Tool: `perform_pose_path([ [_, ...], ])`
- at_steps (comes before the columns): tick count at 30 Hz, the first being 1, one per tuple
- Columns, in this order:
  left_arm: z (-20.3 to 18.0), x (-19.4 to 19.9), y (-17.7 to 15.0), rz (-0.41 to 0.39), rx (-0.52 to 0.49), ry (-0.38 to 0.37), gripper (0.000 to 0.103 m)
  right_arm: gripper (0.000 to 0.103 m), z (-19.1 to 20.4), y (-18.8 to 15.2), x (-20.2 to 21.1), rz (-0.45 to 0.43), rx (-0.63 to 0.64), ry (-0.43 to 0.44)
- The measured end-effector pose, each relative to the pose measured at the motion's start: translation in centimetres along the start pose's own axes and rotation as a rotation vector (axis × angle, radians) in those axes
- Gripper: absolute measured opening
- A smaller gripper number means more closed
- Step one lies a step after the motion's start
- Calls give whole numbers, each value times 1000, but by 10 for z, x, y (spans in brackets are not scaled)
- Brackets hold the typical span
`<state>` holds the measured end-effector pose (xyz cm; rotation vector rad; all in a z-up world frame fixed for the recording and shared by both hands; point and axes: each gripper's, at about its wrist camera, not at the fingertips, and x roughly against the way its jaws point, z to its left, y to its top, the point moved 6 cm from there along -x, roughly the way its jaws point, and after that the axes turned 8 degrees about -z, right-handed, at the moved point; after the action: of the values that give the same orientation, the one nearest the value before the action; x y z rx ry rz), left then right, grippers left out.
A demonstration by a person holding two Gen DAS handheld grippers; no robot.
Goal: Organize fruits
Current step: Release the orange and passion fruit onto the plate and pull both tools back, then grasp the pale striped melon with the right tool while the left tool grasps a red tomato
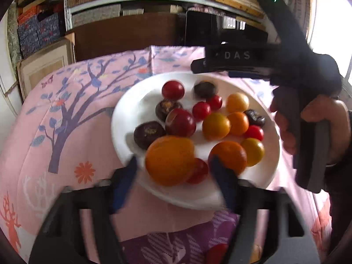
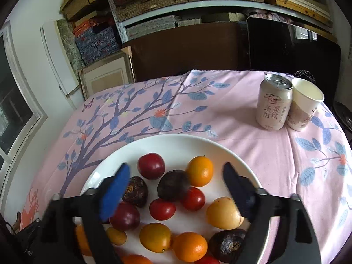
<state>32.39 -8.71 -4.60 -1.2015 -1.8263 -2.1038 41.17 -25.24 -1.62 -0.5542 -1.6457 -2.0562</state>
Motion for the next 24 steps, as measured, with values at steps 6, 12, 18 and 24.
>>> perform_pose_path([
  [6,-15,39,0,-85,-106,62,99,97,-13,-13,42,41,14,15],
  [12,-8,61,-48,32,-101,39,99,98,0,-76,122,167,126,116],
  [18,20,70,-85,80,-38,68,99,98,34,-152,147,217,133,209],
  [24,46,84,-92,66,93,63,99,81,76,-196,124,229,265,192],
])
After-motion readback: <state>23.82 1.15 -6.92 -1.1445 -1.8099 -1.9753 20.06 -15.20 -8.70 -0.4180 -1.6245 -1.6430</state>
